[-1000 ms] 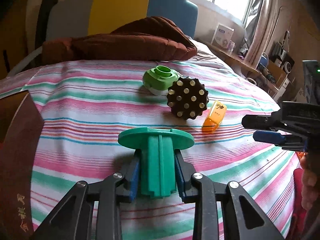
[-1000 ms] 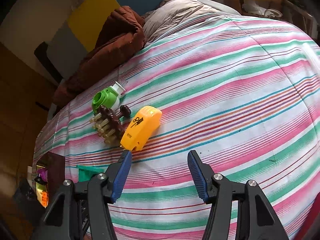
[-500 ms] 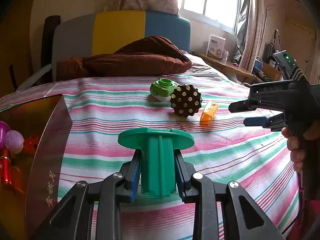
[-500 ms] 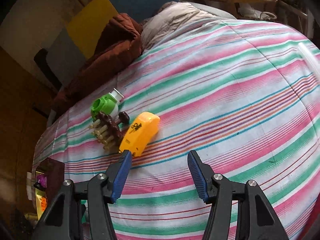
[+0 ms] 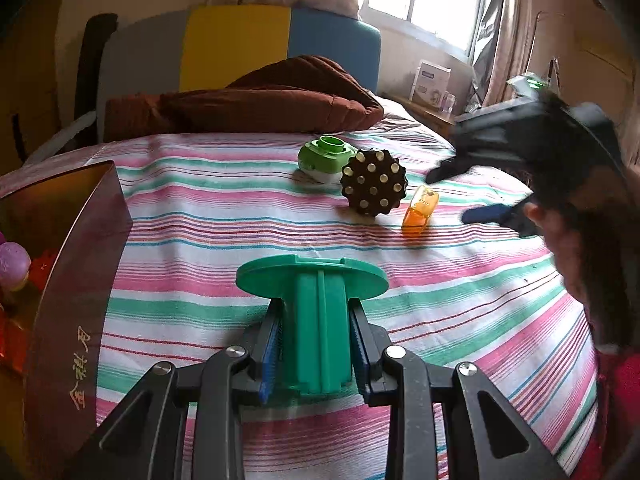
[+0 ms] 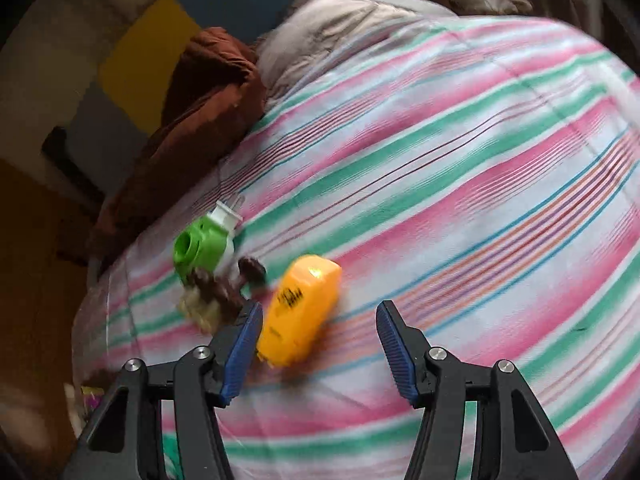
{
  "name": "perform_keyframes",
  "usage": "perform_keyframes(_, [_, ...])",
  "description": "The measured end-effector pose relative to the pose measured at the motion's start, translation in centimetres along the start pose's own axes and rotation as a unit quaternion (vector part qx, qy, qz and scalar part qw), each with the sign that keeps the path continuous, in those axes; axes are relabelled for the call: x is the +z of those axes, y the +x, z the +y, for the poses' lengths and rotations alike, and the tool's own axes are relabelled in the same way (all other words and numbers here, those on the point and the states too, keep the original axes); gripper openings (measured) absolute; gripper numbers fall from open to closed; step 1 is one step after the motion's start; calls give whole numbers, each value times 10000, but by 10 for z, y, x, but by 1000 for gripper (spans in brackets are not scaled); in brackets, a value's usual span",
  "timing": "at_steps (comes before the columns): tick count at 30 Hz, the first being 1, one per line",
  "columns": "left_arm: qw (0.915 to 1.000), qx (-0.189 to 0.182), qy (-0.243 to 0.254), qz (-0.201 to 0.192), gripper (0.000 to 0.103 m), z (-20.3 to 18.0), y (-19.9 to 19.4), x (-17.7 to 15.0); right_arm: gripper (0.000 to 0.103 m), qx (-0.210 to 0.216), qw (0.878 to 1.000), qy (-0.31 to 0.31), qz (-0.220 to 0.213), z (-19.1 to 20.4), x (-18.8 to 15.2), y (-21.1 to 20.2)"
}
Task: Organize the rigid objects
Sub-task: 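Grasp the yellow piece with the right gripper while the left holds the green spool, then carry the green spool toward the gold tray with the left gripper while the right holds the yellow piece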
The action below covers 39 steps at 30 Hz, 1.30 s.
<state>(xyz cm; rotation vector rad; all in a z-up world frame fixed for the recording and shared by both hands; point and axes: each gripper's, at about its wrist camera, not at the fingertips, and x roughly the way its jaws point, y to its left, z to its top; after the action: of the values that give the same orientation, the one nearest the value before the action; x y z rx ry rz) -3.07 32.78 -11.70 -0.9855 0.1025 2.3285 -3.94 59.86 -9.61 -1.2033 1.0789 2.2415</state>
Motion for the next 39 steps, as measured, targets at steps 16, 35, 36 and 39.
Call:
perform_keyframes(16, [9999,-59,-9,81,30,2,5,-1,31,-132,9977,-519,412,0,-16,7])
perform_keyframes(35, [10000,-83,-17,30,30,-1,-13,5,26,-51,9911,-1220,530,-19,-51,-15])
perform_keyframes(36, [9999,-100,10,-7,30,-3,-17,5,26,-44,9913,-1201,530,-17,-50,-14])
perform_keyframes(39, [9996,-245,75,-84,30,-9,-32,6,26,-87,9906,-1266,520,-13,-51,-14])
